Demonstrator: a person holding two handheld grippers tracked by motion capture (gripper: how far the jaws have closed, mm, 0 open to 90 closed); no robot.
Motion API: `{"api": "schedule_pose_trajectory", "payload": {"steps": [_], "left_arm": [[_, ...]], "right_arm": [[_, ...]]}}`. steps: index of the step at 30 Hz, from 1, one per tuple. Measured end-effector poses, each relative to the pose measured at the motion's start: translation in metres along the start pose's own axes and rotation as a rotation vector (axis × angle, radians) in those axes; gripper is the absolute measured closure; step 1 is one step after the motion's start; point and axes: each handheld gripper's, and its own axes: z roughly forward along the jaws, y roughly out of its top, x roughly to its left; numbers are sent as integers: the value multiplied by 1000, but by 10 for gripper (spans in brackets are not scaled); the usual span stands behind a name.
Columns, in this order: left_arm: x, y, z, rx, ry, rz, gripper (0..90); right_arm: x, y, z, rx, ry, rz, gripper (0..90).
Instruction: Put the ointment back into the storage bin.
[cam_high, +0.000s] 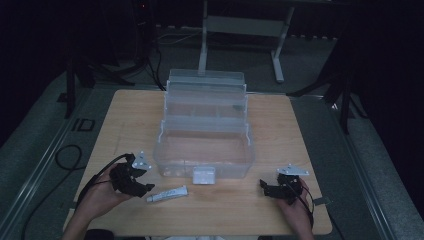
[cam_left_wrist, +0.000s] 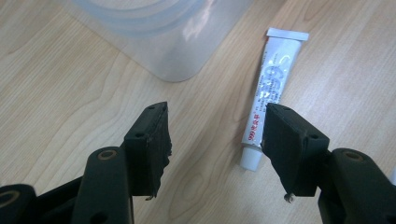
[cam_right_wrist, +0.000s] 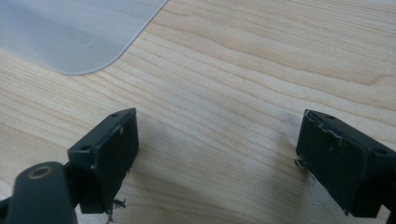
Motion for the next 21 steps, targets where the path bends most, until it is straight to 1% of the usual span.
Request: {"api": "schedule_pose_trajectory", "payload": {"steps": [8, 10, 14, 21], "left_arm": [[-4, 3, 0, 24, -14, 30, 420], [-5, 4, 1, 24, -16, 30, 423], [-6, 5, 3, 41, -25, 49, 430], [-8, 10, 6, 59, -40, 69, 445]], "right_arm": [[0, 0, 0, 0, 1, 0, 128], [0, 0, 0, 0, 2, 0, 128], [0, 0, 0, 0, 2, -1, 128], [0, 0, 0, 0, 2, 0, 128]]}}
